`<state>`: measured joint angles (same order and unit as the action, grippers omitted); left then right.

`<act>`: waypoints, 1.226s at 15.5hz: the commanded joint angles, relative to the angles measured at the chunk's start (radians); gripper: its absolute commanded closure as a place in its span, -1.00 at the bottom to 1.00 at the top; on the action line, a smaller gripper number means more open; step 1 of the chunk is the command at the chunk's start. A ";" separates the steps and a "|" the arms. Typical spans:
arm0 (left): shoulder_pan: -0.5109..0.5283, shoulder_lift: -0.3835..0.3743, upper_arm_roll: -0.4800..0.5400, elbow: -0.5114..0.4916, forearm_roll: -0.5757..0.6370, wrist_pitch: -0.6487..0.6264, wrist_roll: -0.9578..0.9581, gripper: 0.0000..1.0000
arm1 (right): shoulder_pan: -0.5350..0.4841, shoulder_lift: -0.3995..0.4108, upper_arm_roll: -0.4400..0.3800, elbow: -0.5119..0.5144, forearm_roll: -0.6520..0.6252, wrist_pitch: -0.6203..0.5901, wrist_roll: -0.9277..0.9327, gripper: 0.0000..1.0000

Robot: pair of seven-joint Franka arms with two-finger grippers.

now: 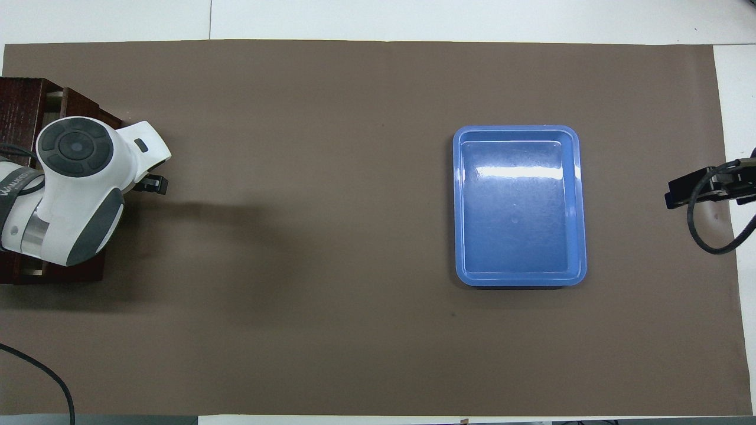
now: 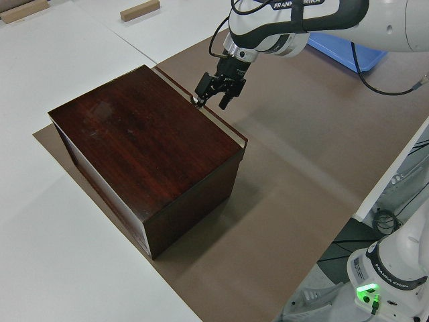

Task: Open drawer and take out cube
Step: 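Pull the drawer open with the left gripper, away from the box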

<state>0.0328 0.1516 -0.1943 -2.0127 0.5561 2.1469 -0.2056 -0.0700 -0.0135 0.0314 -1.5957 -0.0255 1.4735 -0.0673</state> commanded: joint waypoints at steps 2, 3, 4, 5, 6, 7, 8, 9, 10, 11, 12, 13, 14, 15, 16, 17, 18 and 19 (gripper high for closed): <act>-0.091 -0.004 0.003 -0.005 -0.024 -0.022 -0.028 -1.00 | -0.013 -0.014 0.008 -0.013 0.001 0.002 -0.026 -1.00; -0.102 -0.004 0.003 -0.005 -0.025 -0.028 -0.028 -1.00 | -0.013 -0.014 0.008 -0.013 0.001 0.002 -0.026 -1.00; -0.112 -0.006 0.003 -0.003 -0.025 -0.032 -0.028 -1.00 | -0.013 -0.014 0.008 -0.013 0.001 0.002 -0.026 -1.00; -0.123 -0.006 0.001 -0.003 -0.025 -0.039 -0.028 -1.00 | -0.013 -0.014 0.008 -0.013 0.001 0.002 -0.026 -1.00; -0.135 -0.006 0.001 0.000 -0.025 -0.048 -0.028 -1.00 | -0.013 -0.014 0.008 -0.013 0.001 0.002 -0.026 -1.00; -0.139 -0.006 0.001 0.000 -0.025 -0.050 -0.029 -1.00 | -0.013 -0.014 0.008 -0.013 0.001 0.002 -0.026 -1.00; -0.152 -0.007 0.001 0.000 -0.027 -0.050 -0.029 -1.00 | -0.013 -0.014 0.008 -0.013 0.001 0.002 -0.026 -1.00; -0.160 -0.007 0.001 0.000 -0.033 -0.053 -0.029 -1.00 | -0.013 -0.014 0.008 -0.013 0.001 0.002 -0.026 -1.00; -0.165 -0.007 0.001 0.002 -0.044 -0.058 -0.029 -1.00 | -0.013 -0.014 0.008 -0.013 0.001 0.002 -0.026 -1.00; -0.174 -0.007 0.001 0.003 -0.053 -0.062 -0.031 -1.00 | -0.013 -0.014 0.008 -0.013 0.001 0.002 -0.028 -1.00; -0.182 -0.007 0.001 0.005 -0.054 -0.065 -0.037 -1.00 | -0.013 -0.014 0.008 -0.013 0.001 0.002 -0.029 -1.00; -0.186 -0.007 0.001 0.005 -0.055 -0.064 -0.043 -1.00 | -0.013 -0.014 0.008 -0.013 0.001 0.004 -0.029 -1.00; -0.188 -0.007 0.001 0.005 -0.055 -0.064 -0.043 -1.00 | -0.013 -0.014 0.008 -0.013 0.001 0.004 -0.029 -1.00; -0.191 -0.007 0.001 0.005 -0.059 -0.064 -0.044 -1.00 | -0.013 -0.014 0.008 -0.013 -0.001 0.004 -0.031 -1.00; -0.195 -0.009 0.001 0.005 -0.062 -0.064 -0.043 -1.00 | -0.013 -0.014 0.008 -0.013 -0.001 0.004 -0.031 -1.00; -0.195 -0.009 0.003 0.005 -0.061 -0.064 -0.043 -1.00 | -0.013 -0.014 0.008 -0.013 -0.001 0.004 -0.029 -1.00; -0.194 -0.009 0.003 0.012 -0.062 -0.068 -0.038 -1.00 | -0.013 -0.014 0.008 -0.013 0.001 0.004 -0.029 -1.00; -0.188 -0.009 0.001 0.037 -0.064 -0.100 -0.029 -1.00 | -0.013 -0.014 0.008 -0.013 -0.001 0.004 -0.029 -1.00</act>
<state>-0.1281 0.1510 -0.1957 -2.0072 0.5245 2.0980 -0.2364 -0.0700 -0.0135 0.0314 -1.5957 -0.0255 1.4735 -0.0676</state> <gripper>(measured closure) 0.000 0.000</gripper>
